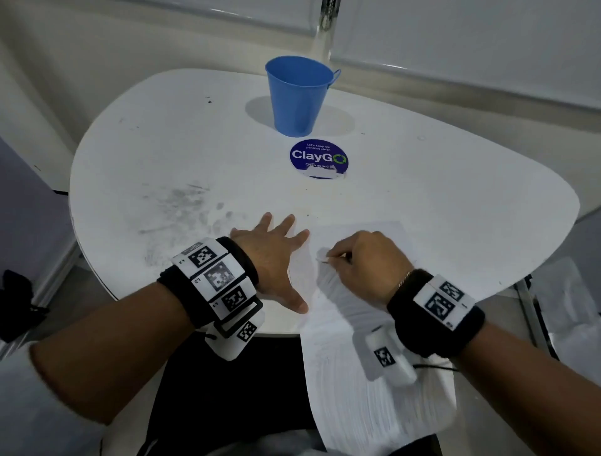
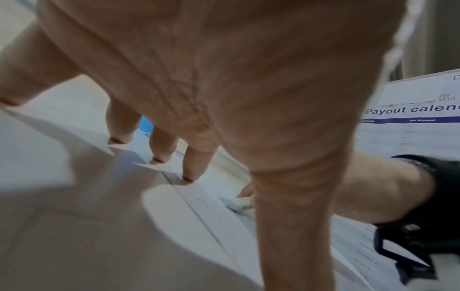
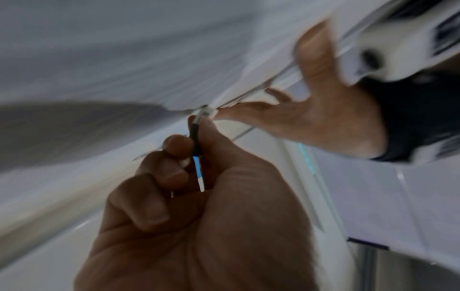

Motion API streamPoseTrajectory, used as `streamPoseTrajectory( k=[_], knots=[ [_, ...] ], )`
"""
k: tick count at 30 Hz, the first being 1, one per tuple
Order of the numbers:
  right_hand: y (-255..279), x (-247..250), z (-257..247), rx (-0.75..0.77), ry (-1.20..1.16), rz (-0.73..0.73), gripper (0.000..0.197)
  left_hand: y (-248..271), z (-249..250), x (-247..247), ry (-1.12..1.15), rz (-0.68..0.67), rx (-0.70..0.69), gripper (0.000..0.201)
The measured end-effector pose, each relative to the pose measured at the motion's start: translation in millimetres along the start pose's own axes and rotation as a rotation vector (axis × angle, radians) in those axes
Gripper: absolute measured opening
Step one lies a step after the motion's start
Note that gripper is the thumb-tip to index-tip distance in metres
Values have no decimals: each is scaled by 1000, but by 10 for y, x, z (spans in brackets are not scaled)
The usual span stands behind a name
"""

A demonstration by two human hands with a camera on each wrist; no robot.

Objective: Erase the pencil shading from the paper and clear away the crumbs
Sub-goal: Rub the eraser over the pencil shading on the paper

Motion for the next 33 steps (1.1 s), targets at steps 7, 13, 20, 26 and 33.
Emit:
streamPoseTrajectory(
  k=[7,13,20,26,33],
  knots=[
    [50,-71,-123,56,-2,-63,18,-11,-3,7,-18,2,8,131],
    [111,-132,-93,46,9,-33,20,-14,-7,9,-14,-1,5,131],
    [83,-118,-69,20,16,-10,19,-7,-7,4,0,4,6,130],
    [4,-136,-63,-5,-39,53,18,-10,-22,25,-9,25,-9,117],
    [-74,-20,-27,8,-64,78,18,0,-19,41,-14,4,0,116]
  ],
)
Point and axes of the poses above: each hand's wrist, its own y-axis away from the middle knuckle, its own x-axis out of the back of the hand, z = x × y, the point moved 7 cm from there along -y, towards the middle knuckle
